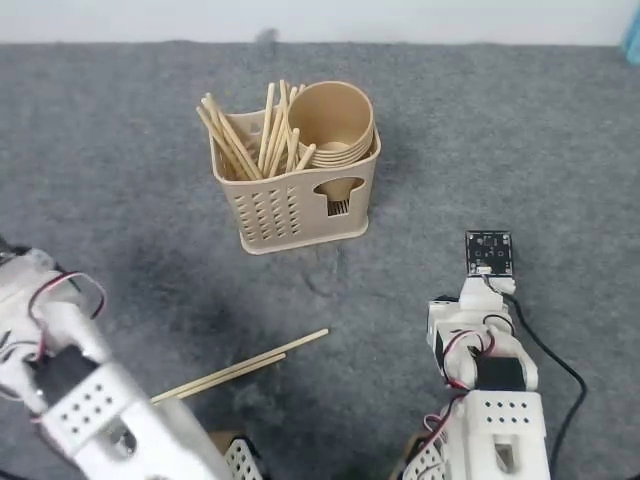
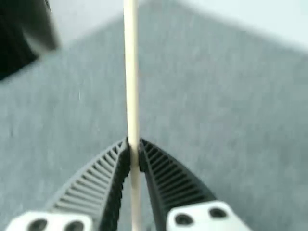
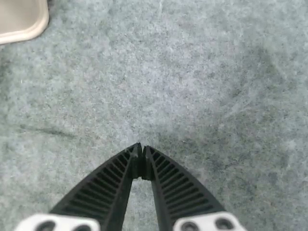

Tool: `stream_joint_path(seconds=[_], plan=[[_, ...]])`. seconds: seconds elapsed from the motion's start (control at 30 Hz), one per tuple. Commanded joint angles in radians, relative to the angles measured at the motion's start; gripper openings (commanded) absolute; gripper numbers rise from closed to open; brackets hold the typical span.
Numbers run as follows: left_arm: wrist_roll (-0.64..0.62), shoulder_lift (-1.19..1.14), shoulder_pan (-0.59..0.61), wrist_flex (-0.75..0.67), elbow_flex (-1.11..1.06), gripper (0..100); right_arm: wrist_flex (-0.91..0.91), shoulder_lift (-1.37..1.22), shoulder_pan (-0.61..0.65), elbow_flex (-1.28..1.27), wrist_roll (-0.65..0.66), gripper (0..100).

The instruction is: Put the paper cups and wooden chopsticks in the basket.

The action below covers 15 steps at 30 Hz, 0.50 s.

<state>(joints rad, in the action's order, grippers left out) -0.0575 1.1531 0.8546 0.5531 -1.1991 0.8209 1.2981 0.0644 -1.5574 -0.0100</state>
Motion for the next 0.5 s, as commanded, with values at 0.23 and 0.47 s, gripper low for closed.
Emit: stream_joint_path(seconds=[0.23, 0.47], plan=[[-0.155, 0.48, -0.184, -0.181, 0.001, 1, 0.013, 0.022, -0.012, 0.009, 0.018, 0.8], [-0.298, 0.612, -0.457, -0.4, -0.018, 1, 0.013, 0.022, -0.012, 0.009, 0.018, 0.8]])
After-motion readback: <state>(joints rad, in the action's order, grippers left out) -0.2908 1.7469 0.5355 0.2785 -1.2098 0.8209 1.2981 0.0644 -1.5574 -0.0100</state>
